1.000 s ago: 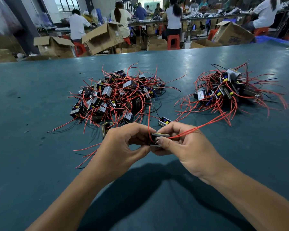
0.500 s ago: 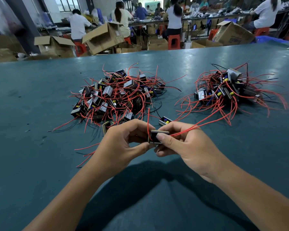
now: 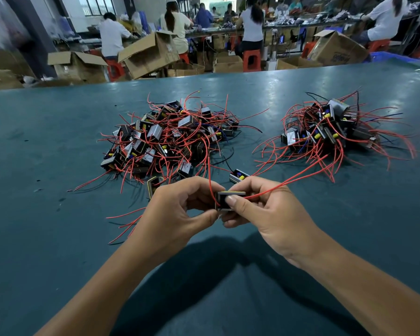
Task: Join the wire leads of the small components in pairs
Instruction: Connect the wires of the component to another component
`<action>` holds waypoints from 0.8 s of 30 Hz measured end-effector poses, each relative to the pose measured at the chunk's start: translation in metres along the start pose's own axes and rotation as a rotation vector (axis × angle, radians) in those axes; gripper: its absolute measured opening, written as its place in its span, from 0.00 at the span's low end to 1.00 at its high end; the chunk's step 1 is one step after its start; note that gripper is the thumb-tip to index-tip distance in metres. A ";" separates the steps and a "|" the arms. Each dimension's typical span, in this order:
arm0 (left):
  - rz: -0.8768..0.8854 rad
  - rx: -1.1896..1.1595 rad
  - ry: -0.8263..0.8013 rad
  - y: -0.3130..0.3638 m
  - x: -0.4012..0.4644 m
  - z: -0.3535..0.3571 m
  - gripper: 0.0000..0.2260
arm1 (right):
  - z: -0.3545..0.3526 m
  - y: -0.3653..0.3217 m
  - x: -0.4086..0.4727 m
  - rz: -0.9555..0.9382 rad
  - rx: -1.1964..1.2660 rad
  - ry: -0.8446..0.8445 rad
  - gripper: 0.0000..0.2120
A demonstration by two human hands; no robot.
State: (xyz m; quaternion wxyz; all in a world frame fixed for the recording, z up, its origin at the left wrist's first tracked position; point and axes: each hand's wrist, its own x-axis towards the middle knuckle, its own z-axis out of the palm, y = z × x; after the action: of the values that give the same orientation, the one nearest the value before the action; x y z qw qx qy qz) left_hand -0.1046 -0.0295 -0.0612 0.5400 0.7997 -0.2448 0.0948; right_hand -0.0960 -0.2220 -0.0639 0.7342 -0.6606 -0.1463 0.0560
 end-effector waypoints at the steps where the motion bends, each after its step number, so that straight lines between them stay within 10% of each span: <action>1: -0.014 -0.022 0.002 0.000 0.000 0.001 0.15 | 0.000 0.000 0.000 0.006 -0.009 0.006 0.04; 14: 0.101 0.123 0.226 0.005 0.003 0.001 0.07 | -0.004 -0.004 -0.002 -0.054 -0.173 0.084 0.04; 24: -0.015 -0.035 0.109 0.007 0.004 -0.005 0.04 | -0.002 -0.006 0.000 0.059 -0.025 0.069 0.04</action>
State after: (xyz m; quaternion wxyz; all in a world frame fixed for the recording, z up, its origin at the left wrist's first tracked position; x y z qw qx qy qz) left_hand -0.1043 -0.0281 -0.0518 0.5673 0.7854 -0.2108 0.1298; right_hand -0.0959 -0.2250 -0.0581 0.7286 -0.6752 -0.1020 0.0527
